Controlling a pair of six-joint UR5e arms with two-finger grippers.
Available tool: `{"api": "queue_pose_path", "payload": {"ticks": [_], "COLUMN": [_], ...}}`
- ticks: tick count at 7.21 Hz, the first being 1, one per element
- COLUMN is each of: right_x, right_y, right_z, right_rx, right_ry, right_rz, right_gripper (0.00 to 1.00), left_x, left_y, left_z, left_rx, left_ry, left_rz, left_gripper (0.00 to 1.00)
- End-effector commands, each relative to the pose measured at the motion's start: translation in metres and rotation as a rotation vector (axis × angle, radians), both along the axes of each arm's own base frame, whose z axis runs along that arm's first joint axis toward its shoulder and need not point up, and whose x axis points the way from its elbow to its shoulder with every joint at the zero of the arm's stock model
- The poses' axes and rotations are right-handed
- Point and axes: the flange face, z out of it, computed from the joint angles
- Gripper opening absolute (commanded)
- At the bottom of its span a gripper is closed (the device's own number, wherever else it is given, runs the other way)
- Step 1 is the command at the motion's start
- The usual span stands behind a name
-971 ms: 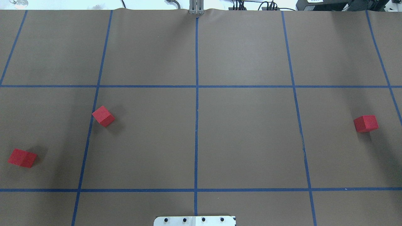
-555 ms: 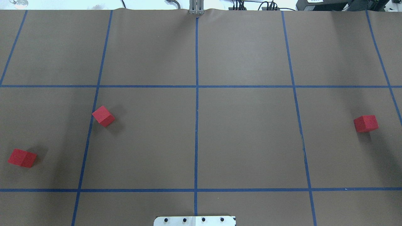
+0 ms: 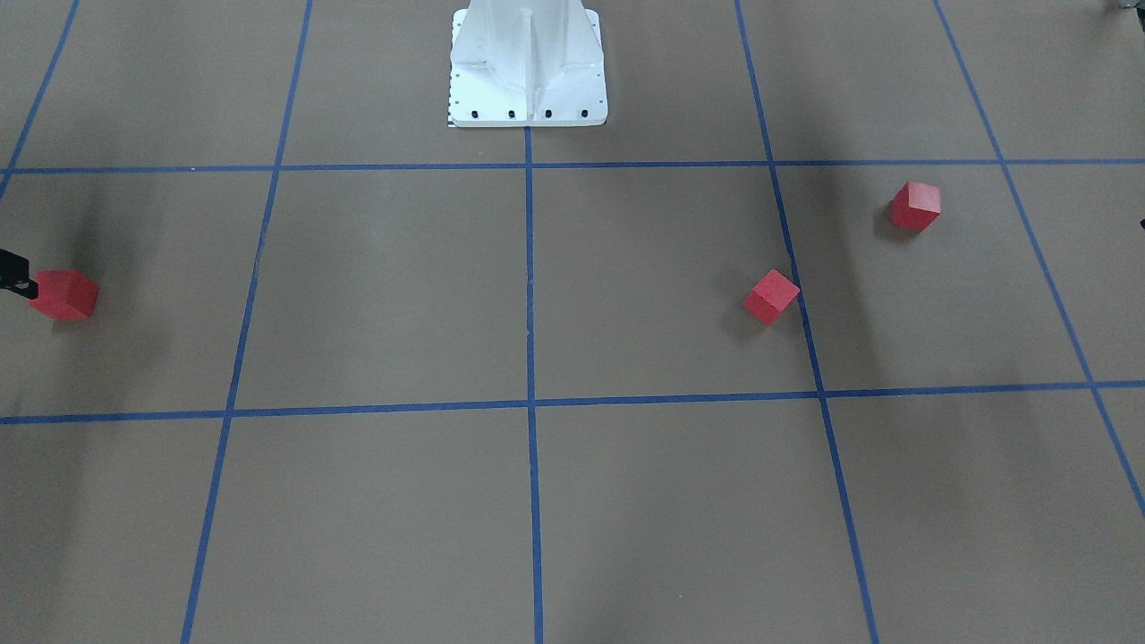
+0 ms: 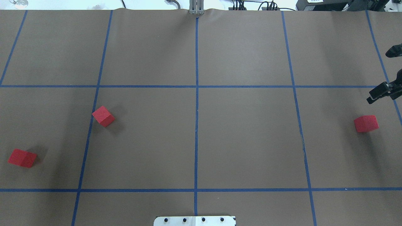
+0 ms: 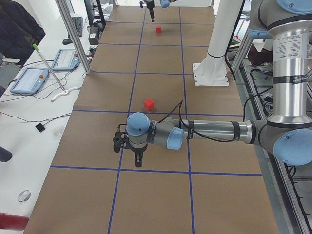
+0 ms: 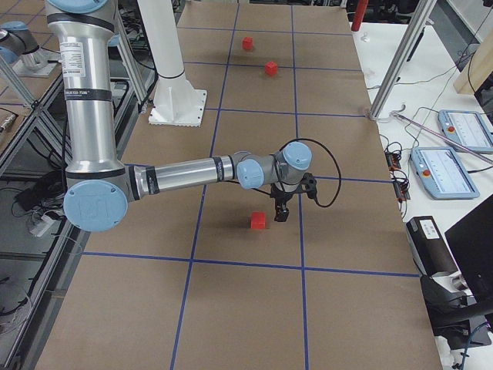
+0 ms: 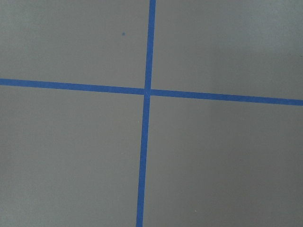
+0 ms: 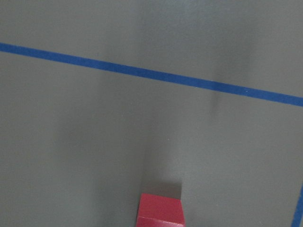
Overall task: Form red blocks into L shape at center
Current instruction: 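Reach the right gripper down and grasp the red cube on its side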
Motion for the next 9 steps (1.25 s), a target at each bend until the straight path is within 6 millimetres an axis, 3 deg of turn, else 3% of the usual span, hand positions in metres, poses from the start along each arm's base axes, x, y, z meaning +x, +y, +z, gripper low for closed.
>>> {"api": "queue_pose_path", "payload": {"ticks": [1,2,3,9], "right_x": [-0.012,-0.012,-0.014,-0.045], "right_y": [0.008,0.018,0.026,0.039], "right_z": [0.007,0.030,0.038,0.057], "right_rx": [-0.049,-0.040,-0.009,-0.066], "right_ry": [0.009,0.021,0.005,0.037], "right_rz": [0.064,0.057,0.059,0.050], "right_gripper": [0.99,0.98,0.98,0.98], "left_x": [0.000,0.000,0.000,0.000], "left_y": [0.000,0.000,0.000,0.001], "left_z": [-0.001,-0.002,-0.002,-0.010], "left_rx": [0.003,0.005,0.005,0.020], "left_ry": [0.001,0.001,0.001,0.002], "left_rz": [0.000,0.000,0.000,0.000], "left_gripper": [1.00,1.00,1.00,1.00]}}
